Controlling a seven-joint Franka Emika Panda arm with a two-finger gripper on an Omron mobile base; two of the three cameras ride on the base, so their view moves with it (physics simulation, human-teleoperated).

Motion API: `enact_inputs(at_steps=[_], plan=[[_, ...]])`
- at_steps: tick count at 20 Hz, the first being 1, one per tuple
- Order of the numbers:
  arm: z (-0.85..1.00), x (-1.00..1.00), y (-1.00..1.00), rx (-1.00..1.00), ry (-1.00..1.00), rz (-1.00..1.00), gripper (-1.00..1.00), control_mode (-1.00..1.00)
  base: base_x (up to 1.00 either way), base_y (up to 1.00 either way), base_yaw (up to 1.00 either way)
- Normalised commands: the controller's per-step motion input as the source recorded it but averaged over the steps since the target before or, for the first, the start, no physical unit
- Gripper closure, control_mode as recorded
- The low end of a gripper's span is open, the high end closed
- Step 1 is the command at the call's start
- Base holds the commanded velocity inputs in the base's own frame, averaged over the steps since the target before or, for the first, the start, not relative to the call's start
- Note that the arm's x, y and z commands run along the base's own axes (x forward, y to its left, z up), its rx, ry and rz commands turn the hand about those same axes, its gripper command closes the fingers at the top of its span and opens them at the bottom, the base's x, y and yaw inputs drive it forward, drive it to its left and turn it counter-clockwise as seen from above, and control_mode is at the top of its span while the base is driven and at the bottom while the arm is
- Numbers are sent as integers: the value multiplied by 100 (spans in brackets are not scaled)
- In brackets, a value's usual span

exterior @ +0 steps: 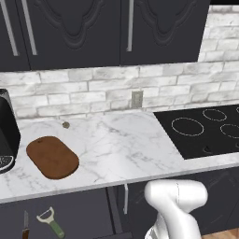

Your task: Open the drawer on the left and place the cutting tools on the cutting board.

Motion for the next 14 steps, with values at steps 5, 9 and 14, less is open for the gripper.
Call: enact_inputs(at_steps=[5, 9, 14], plan=[[100, 9, -17, 28, 27, -2, -100, -100, 0, 0, 0], [100, 47, -26, 28, 39, -10, -100, -100, 0, 0, 0], [98, 63, -35, 27, 47, -13, -100, -100, 0, 0, 0]])
